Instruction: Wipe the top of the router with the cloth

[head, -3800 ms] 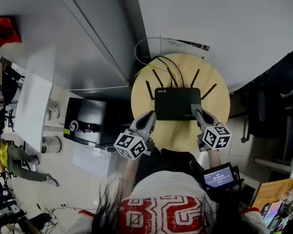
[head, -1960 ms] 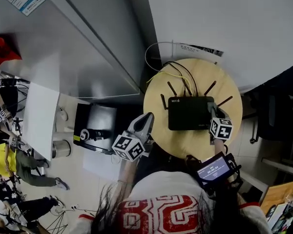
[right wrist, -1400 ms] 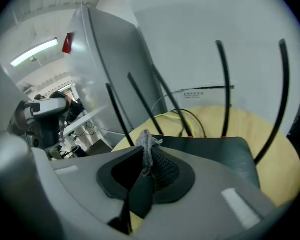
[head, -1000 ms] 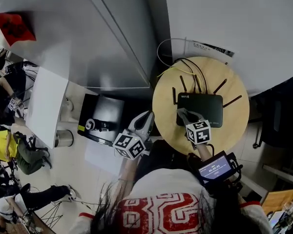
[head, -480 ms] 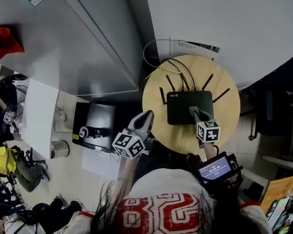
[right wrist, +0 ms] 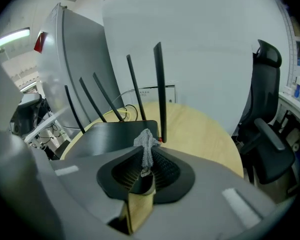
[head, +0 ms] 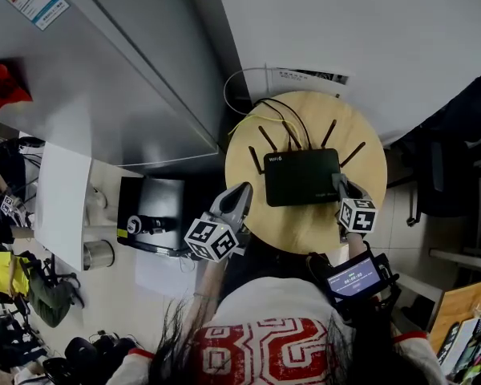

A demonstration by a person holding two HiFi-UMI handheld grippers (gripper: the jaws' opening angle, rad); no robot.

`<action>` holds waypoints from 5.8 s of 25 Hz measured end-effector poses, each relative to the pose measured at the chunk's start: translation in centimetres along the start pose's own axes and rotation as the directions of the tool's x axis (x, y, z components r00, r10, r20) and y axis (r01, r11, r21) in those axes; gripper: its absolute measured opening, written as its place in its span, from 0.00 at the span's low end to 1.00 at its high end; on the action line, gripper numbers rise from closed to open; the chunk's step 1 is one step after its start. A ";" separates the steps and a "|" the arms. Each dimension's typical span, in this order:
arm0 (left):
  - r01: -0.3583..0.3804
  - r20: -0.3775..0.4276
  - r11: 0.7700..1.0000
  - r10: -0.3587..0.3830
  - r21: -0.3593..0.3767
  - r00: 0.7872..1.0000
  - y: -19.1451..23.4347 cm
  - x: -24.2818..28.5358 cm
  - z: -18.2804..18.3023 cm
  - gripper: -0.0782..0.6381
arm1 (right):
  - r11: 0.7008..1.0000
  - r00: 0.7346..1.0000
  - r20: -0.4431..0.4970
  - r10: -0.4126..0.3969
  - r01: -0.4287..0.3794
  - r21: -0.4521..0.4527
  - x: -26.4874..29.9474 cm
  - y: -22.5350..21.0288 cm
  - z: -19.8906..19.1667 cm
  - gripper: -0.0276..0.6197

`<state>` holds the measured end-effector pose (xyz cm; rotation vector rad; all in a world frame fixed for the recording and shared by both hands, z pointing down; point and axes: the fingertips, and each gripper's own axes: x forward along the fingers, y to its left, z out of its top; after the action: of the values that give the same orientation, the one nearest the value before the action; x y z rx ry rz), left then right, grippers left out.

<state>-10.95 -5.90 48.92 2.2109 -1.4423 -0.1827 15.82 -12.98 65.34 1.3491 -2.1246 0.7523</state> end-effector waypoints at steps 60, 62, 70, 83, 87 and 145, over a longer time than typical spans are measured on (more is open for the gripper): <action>0.028 -0.044 1.000 -0.028 -0.002 0.999 -2.3 3.7 -2.1 0.10 | 0.997 0.997 0.048 0.067 -0.066 -0.029 -1.1 -3.3 0.0 0.11; 0.010 -0.037 1.000 -0.010 -0.003 0.999 -2.3 3.4 -2.1 0.10 | 0.996 0.997 0.031 0.072 -0.071 -0.049 -0.3 -4.1 0.3 0.11; -0.110 0.000 0.994 0.110 -0.011 0.994 -0.8 1.4 -1.6 0.10 | 0.975 0.988 -0.028 0.151 -0.153 -0.159 3.1 -3.9 0.9 0.11; -0.062 -0.016 0.998 0.062 -0.005 0.998 -2.2 2.1 -2.5 0.10 | 0.967 0.972 -0.026 0.232 -0.234 -0.104 1.0 -1.4 -2.5 0.11; -0.021 -0.037 1.000 0.021 -0.005 0.999 -3.3 2.7 -3.0 0.10 | 0.972 0.975 -0.040 0.219 -0.222 -0.079 -0.6 -1.3 -4.4 0.11; 0.020 -0.033 1.000 -0.021 -0.019 0.999 -0.1 -0.8 -1.7 0.10 | 0.983 0.980 -0.114 0.161 -0.169 -0.068 -2.2 2.6 -7.8 0.11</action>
<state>-10.58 -4.64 50.20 2.2040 -1.3953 -0.1644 15.22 -5.32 68.98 1.0772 -2.1750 0.7812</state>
